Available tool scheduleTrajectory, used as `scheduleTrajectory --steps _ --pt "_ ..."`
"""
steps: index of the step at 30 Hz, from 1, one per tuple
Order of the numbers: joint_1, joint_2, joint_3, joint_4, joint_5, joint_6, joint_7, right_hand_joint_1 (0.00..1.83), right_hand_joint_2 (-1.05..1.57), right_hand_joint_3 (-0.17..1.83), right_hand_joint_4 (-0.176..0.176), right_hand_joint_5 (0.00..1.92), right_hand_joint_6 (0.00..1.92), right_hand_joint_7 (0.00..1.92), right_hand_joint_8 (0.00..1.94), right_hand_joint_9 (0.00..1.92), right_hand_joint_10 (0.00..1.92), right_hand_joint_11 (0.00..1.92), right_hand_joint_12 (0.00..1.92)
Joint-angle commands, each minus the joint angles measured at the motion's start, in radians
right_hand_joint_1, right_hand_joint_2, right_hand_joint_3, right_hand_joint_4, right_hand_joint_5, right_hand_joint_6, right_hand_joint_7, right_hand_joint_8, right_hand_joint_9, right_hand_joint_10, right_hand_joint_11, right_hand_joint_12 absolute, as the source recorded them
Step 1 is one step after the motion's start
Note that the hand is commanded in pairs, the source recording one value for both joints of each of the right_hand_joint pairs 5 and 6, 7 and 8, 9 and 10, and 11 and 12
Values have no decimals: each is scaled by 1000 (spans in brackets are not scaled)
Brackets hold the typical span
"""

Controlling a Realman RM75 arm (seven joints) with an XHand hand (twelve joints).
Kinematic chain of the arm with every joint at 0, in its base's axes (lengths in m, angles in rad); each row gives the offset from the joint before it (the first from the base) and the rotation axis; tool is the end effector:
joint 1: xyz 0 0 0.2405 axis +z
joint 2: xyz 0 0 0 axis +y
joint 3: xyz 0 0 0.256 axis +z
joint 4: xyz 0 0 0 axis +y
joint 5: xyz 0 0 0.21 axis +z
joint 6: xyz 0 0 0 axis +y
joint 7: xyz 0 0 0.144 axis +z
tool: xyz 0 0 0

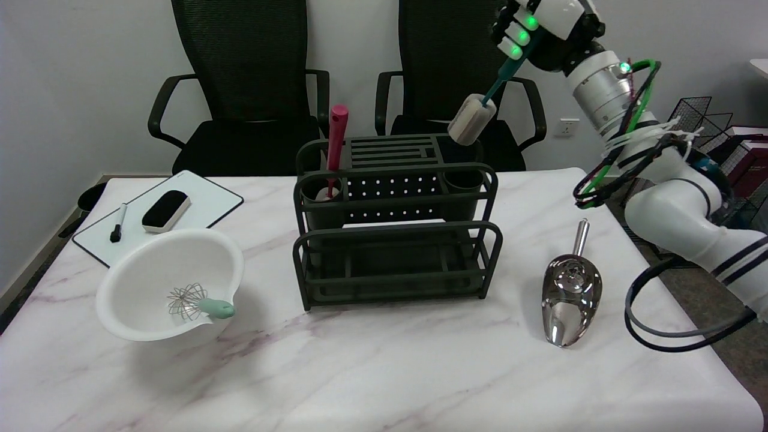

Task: Place the blue sponge bottle brush into the kitchen storage rack.

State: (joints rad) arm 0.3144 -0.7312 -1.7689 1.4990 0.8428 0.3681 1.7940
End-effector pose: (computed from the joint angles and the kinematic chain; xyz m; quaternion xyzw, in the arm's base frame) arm -0.0705 -0.3876 0.4037 0.5788 -0.4509 0.6201 0.2779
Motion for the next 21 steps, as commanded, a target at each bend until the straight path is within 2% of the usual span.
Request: scheduleTrajectory --steps 1,9,21 --pt "171 7 -216 -177 -112 51 118 1177 1516 383 0 1920 1920 1920 1920 1920 1920 1868 1868" --pt "163 8 -213 -247 -257 152 296 1176 1512 396 0 1920 1920 1920 1920 1920 1920 1873 1873" --pt "112 12 -177 -243 -365 159 328 1150 1542 404 0 1920 1920 1920 1920 1920 1920 1904 1904"
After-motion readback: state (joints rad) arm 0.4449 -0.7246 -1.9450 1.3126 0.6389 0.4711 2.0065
